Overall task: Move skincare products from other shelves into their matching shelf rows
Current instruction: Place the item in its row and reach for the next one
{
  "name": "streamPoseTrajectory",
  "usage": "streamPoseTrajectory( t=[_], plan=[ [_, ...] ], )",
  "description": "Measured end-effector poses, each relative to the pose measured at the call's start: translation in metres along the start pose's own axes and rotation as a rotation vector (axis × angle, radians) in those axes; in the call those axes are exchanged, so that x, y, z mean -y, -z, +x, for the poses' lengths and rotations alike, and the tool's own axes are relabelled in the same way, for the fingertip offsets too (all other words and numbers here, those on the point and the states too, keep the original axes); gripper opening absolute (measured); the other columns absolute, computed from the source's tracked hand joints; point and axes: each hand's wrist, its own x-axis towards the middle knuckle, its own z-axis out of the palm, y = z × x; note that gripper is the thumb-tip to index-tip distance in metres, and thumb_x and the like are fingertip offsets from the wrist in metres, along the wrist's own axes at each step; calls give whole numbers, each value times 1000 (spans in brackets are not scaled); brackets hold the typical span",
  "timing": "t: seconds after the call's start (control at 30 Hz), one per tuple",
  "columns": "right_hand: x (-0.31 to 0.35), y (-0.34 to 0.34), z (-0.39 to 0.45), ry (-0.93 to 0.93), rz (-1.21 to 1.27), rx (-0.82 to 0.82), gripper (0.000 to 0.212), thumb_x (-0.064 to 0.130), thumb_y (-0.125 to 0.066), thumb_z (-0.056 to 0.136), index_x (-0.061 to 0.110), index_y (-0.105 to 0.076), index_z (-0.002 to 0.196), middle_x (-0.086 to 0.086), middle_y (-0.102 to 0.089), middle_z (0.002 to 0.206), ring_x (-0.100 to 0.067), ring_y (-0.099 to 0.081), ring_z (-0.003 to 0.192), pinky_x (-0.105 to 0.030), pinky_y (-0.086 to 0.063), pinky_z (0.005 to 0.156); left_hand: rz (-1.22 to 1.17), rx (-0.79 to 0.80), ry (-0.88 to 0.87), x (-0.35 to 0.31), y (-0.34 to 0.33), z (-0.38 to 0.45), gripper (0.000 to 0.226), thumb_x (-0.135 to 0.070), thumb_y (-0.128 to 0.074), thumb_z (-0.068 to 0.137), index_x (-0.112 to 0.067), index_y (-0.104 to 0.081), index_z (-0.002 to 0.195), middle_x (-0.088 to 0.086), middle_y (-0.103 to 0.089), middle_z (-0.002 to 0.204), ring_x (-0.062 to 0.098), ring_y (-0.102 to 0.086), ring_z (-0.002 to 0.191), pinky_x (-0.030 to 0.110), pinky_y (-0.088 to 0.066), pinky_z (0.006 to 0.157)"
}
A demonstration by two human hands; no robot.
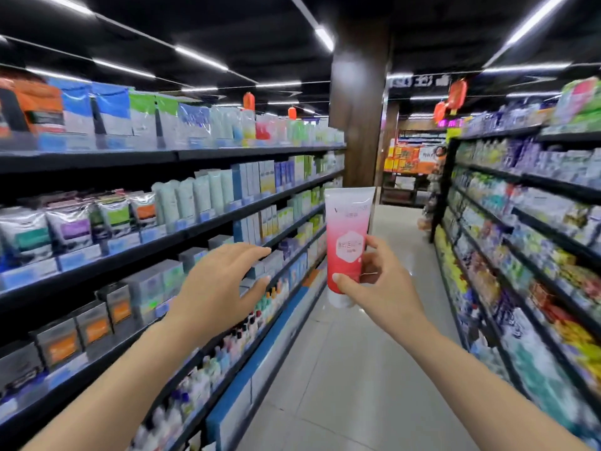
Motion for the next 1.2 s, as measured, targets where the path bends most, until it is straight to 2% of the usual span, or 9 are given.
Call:
streamPoseTrajectory(
  t=[0.13, 0.27, 0.37, 0.43, 0.57, 0.7, 0.93, 1.1, 1.2],
  plan=[
    [-45, 16, 63, -6, -11, -24, 59, 24, -79, 71, 41, -42, 114, 14, -65, 96, -1, -64, 79, -17, -49, 68, -7, -6, -18, 7, -60, 67, 42, -36, -56, 85, -16, -60, 122, 1, -65, 116, 20, -58, 109, 32, -43, 93],
    [-96, 37, 119, -27, 6, -28, 60, 24, -80, 71, 39, -42, 115, 14, -64, 101, -5, -65, 86, -22, -52, 72, 12, 6, -53, 8, -119, 127, 42, -40, -49, 87, -15, -62, 119, 0, -66, 112, 20, -60, 103, 31, -44, 88],
    [-133, 54, 164, -15, -1, -1, 60, 26, -79, 72, 36, -43, 119, 13, -64, 104, -6, -64, 91, -23, -54, 75, 34, -26, -33, 10, -158, 174, 41, -38, -52, 86, -15, -62, 119, 1, -66, 113, 22, -60, 104, 34, -47, 87],
    [-154, 65, 195, 5, -6, 10, 62, 27, -79, 73, 33, -43, 123, 14, -62, 106, -5, -63, 93, -20, -54, 75, 54, -33, -9, 9, -182, 202, 42, -39, -51, 86, -15, -61, 120, 2, -65, 113, 24, -60, 105, 37, -47, 88],
    [-198, 89, 273, 58, 3, 54, 61, 28, -78, 74, 39, -39, 119, 26, -56, 98, 4, -59, 89, -3, -46, 61, 85, -29, 36, 6, -240, 261, 43, -39, -53, 84, -16, -60, 121, 2, -65, 115, 24, -59, 107, 38, -45, 90],
    [-234, 97, 349, 87, 21, 114, 62, 31, -78, 74, 41, -39, 120, 29, -55, 97, 5, -59, 88, -4, -45, 60, 172, -37, 78, 18, -280, 310, 42, -38, -56, 84, -17, -60, 120, 0, -65, 114, 20, -59, 106, 31, -43, 90],
    [-287, 61, 469, 135, 45, 211, 60, 38, -78, 72, 52, -35, 113, 28, -57, 99, 4, -59, 91, -15, -51, 71, 318, -36, 136, 83, -323, 365, 49, -47, -41, 86, -18, -60, 121, -1, -65, 116, 21, -60, 108, 37, -46, 92],
    [-305, 8, 559, 191, 83, 252, 61, 34, -78, 74, 47, -38, 117, 21, -61, 96, 3, -61, 84, -16, -52, 69, 432, -84, 151, 156, -351, 410, 43, -38, -54, 83, -15, -61, 118, 1, -66, 111, 23, -61, 102, 37, -48, 88],
    [-310, -27, 616, 204, 109, 261, 59, 37, -78, 72, 45, -41, 118, 18, -62, 97, -2, -63, 85, -23, -56, 73, 494, -105, 176, 200, -365, 440, 45, -35, -61, 80, -13, -61, 119, 3, -66, 112, 23, -61, 103, 36, -47, 90]
  ],
)
